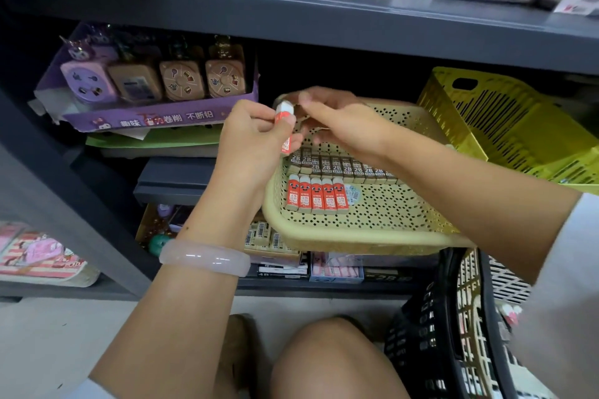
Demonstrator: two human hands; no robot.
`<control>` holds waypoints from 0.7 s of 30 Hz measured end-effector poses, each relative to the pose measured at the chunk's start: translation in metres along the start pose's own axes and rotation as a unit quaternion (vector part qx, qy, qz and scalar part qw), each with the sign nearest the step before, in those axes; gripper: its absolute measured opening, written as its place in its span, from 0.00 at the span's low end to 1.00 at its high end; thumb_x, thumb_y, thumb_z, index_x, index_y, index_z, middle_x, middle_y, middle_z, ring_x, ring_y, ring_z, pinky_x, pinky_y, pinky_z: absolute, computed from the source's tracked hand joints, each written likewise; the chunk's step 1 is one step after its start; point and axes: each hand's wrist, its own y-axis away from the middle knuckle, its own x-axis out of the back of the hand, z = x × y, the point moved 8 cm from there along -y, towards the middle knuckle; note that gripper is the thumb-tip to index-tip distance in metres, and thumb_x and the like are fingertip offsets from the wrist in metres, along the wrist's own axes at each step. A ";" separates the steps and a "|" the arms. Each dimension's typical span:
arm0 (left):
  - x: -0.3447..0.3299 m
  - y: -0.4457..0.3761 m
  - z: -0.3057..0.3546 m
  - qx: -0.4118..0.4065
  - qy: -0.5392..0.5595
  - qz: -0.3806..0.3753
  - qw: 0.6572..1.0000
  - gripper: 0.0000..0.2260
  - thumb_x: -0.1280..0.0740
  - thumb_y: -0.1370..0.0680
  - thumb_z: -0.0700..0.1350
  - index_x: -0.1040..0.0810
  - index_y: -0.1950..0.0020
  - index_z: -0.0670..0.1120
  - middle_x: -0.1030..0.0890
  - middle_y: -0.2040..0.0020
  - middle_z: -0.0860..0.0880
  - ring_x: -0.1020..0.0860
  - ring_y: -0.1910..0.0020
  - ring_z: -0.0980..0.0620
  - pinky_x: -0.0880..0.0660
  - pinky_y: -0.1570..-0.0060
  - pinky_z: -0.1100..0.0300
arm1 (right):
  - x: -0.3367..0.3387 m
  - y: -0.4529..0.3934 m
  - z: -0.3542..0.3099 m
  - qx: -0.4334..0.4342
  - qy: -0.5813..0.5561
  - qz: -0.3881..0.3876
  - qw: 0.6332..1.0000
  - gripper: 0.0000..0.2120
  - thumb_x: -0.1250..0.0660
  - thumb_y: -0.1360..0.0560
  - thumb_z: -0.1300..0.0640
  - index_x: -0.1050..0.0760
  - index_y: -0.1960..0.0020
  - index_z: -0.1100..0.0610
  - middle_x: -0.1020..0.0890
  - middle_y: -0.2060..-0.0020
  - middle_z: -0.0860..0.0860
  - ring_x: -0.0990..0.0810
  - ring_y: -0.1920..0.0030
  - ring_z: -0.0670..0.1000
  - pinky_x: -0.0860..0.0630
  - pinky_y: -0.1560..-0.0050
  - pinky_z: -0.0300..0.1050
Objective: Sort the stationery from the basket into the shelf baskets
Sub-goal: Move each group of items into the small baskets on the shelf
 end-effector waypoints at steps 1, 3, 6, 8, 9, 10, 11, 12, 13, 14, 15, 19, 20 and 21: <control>-0.001 0.001 0.000 -0.002 -0.007 0.002 1.000 0.06 0.33 0.24 0.40 0.30 0.56 0.47 0.20 0.60 0.46 0.18 0.67 0.55 0.22 0.64 0.64 | -0.004 0.003 -0.003 0.005 -0.017 -0.013 1.000 0.06 0.39 0.22 0.56 0.23 0.52 0.53 0.19 0.61 0.48 0.23 0.61 0.46 0.28 0.65 0.34; -0.004 0.002 0.000 -0.010 -0.030 0.007 0.999 0.06 0.32 0.25 0.41 0.29 0.56 0.48 0.21 0.61 0.48 0.18 0.64 0.53 0.22 0.60 0.59 | -0.007 0.006 -0.005 0.008 -0.043 -0.020 0.999 0.04 0.37 0.23 0.58 0.24 0.55 0.54 0.20 0.65 0.49 0.23 0.64 0.45 0.29 0.66 0.33; -0.010 0.003 0.002 -0.025 -0.077 0.000 0.997 0.05 0.33 0.25 0.46 0.28 0.52 0.49 0.21 0.56 0.51 0.20 0.53 0.50 0.23 0.49 0.54 | 0.017 0.010 0.003 -0.020 -0.112 0.049 0.992 0.06 0.38 0.23 0.64 0.25 0.56 0.57 0.22 0.65 0.51 0.25 0.68 0.42 0.29 0.69 0.31; -0.014 0.005 0.004 -0.040 -0.111 -0.015 0.993 0.03 0.36 0.23 0.47 0.27 0.50 0.51 0.23 0.54 0.55 0.22 0.52 0.54 0.26 0.50 0.61 | 0.038 0.017 0.017 -0.076 -0.053 0.091 0.992 0.05 0.37 0.24 0.63 0.24 0.57 0.57 0.23 0.66 0.51 0.27 0.68 0.44 0.27 0.67 0.32; -0.018 0.006 0.006 -0.048 -0.129 -0.031 0.990 0.02 0.37 0.22 0.47 0.26 0.51 0.53 0.23 0.54 0.58 0.23 0.52 0.57 0.29 0.52 0.65 | 0.046 0.023 0.026 -0.116 0.039 0.090 0.988 0.04 0.36 0.24 0.61 0.24 0.57 0.56 0.23 0.67 0.51 0.26 0.67 0.46 0.26 0.64 0.34; -0.021 0.008 0.006 -0.052 -0.145 -0.050 0.987 0.04 0.39 0.22 0.47 0.25 0.51 0.55 0.24 0.55 0.61 0.24 0.52 0.60 0.31 0.55 0.68 | 0.050 0.030 0.037 -0.163 0.142 0.071 0.974 0.03 0.35 0.25 0.59 0.24 0.57 0.56 0.23 0.67 0.51 0.26 0.66 0.47 0.25 0.61 0.37; -0.025 0.009 0.006 -0.051 -0.156 -0.067 0.984 0.06 0.40 0.21 0.47 0.25 0.51 0.56 0.24 0.54 0.62 0.25 0.51 0.62 0.33 0.57 0.70 | 0.050 0.036 0.048 -0.209 0.217 0.043 0.953 0.03 0.34 0.25 0.58 0.24 0.57 0.57 0.22 0.67 0.51 0.25 0.66 0.48 0.24 0.59 0.39; -0.027 0.010 0.005 -0.049 -0.163 -0.079 0.982 0.07 0.40 0.21 0.47 0.24 0.50 0.57 0.24 0.54 0.63 0.25 0.50 0.62 0.34 0.58 0.71 | 0.049 0.042 0.058 -0.244 0.257 0.022 0.935 0.04 0.34 0.25 0.58 0.25 0.56 0.59 0.22 0.66 0.52 0.25 0.66 0.47 0.23 0.58 0.40; -0.028 0.010 0.005 -0.047 -0.167 -0.083 0.981 0.07 0.40 0.21 0.47 0.24 0.49 0.57 0.24 0.53 0.62 0.25 0.50 0.61 0.34 0.59 0.71 | 0.047 0.046 0.065 -0.265 0.271 0.014 0.925 0.04 0.35 0.25 0.59 0.25 0.55 0.61 0.21 0.65 0.52 0.24 0.66 0.47 0.23 0.58 0.40; -0.029 0.010 0.004 -0.047 -0.169 -0.083 0.981 0.07 0.41 0.21 0.47 0.24 0.49 0.57 0.24 0.52 0.61 0.25 0.49 0.60 0.34 0.59 0.71 | 0.045 0.049 0.070 -0.275 0.272 0.016 0.922 0.05 0.35 0.25 0.60 0.25 0.54 0.62 0.21 0.64 0.53 0.24 0.66 0.47 0.22 0.57 0.40; -0.029 0.010 0.003 -0.046 -0.169 -0.082 0.981 0.08 0.41 0.21 0.47 0.24 0.49 0.57 0.24 0.52 0.61 0.25 0.48 0.59 0.34 0.58 0.70 | 0.044 0.050 0.073 -0.280 0.265 0.024 0.922 0.04 0.35 0.25 0.61 0.25 0.54 0.62 0.20 0.63 0.54 0.23 0.66 0.47 0.21 0.56 0.41; -0.029 0.008 0.001 -0.048 -0.170 -0.080 0.981 0.08 0.41 0.21 0.46 0.24 0.47 0.56 0.23 0.50 0.59 0.24 0.46 0.56 0.30 0.50 0.64 | 0.044 0.050 0.080 -0.281 0.223 0.054 0.932 0.05 0.35 0.24 0.63 0.28 0.59 0.60 0.21 0.62 0.55 0.21 0.66 0.48 0.21 0.58 0.39; -0.029 0.007 0.001 -0.050 -0.171 -0.078 0.981 0.08 0.41 0.21 0.46 0.24 0.48 0.56 0.23 0.50 0.58 0.24 0.45 0.56 0.29 0.48 0.62 | 0.045 0.051 0.080 -0.279 0.218 0.057 0.934 0.05 0.35 0.25 0.63 0.28 0.60 0.60 0.21 0.62 0.55 0.21 0.66 0.48 0.20 0.58 0.39; -0.029 0.007 0.001 -0.053 -0.173 -0.076 0.981 0.08 0.41 0.21 0.46 0.24 0.49 0.56 0.22 0.49 0.57 0.24 0.45 0.56 0.28 0.45 0.60 | 0.046 0.052 0.081 -0.277 0.211 0.060 0.935 0.06 0.35 0.25 0.64 0.28 0.60 0.60 0.21 0.62 0.55 0.20 0.65 0.48 0.20 0.59 0.38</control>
